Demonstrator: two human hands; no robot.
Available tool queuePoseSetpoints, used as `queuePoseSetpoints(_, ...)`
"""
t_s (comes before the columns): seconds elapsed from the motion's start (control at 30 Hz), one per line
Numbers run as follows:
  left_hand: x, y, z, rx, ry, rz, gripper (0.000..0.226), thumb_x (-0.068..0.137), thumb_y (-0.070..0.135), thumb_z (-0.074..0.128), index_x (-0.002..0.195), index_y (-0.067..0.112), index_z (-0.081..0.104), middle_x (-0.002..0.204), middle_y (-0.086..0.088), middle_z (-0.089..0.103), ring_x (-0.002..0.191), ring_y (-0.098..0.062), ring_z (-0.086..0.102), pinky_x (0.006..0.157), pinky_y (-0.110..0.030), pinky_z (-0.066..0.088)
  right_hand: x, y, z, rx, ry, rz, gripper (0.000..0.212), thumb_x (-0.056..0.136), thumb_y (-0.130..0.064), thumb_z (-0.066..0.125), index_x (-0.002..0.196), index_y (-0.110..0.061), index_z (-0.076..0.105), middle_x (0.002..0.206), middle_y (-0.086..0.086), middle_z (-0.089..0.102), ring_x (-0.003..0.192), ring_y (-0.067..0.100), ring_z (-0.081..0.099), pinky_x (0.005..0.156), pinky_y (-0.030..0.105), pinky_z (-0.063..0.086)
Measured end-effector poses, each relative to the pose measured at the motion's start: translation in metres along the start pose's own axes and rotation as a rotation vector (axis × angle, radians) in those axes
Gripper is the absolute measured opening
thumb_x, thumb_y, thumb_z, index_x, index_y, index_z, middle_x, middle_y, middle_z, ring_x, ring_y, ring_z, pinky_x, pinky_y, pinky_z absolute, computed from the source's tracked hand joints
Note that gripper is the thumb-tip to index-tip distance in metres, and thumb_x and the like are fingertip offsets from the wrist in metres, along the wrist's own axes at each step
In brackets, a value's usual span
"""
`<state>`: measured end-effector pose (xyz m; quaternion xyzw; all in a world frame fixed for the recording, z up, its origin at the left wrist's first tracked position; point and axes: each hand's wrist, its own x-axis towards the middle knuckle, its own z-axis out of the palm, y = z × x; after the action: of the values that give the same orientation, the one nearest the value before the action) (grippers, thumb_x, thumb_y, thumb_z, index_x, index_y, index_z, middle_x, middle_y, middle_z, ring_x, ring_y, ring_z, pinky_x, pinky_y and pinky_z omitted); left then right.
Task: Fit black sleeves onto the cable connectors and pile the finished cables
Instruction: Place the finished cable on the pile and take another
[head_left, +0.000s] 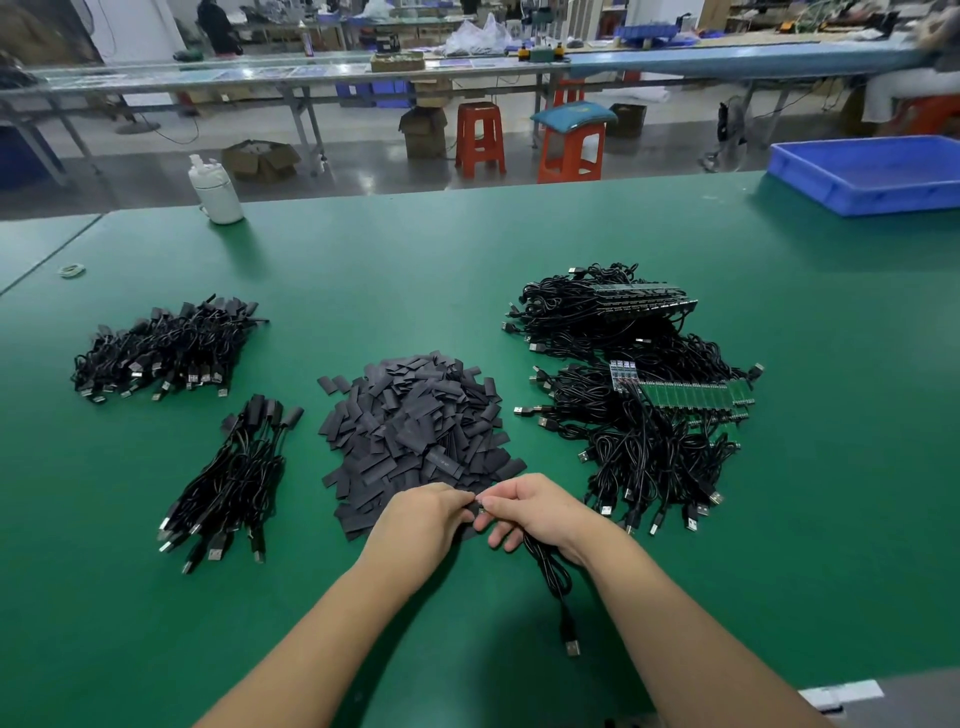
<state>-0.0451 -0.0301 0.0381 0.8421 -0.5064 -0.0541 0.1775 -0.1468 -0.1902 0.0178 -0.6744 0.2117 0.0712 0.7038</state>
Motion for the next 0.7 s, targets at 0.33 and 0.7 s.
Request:
queuePoseSetpoints(0.33, -0.0001, 0.0036, 0.0059, -0.002, 0.009, 0.044, 0.021, 0.097, 0.026, 0.056, 0.111, 0.019, 0.070, 0.103, 0.003, 0.069, 0.095, -0.016, 0.065, 0.085, -0.031, 0.049, -0.0046, -0.0028, 0.0005, -0.020, -0.002, -0.011, 0.015, 0.101, -0.008, 0.053, 0.101, -0.016, 0.065, 0.074, -0.002, 0.074, 0.054, 0.010, 0.063, 0.051, 0.020, 0.051)
queuePoseSetpoints(0.7, 0.0075, -0.0034, 0.0072, 0.125, -0.023, 0.069, 0.025, 0.094, 0.026, 0.053, 0.117, 0.028, 0.062, 0.103, 0.006, 0.063, 0.095, -0.019, 0.063, 0.078, -0.029, 0.047, -0.0074, 0.0002, 0.0007, 0.050, 0.038, -0.053, 0.016, 0.097, -0.006, 0.061, 0.110, -0.014, 0.064, 0.091, 0.007, 0.076, 0.069, 0.016, 0.070, 0.058, 0.023, 0.054)
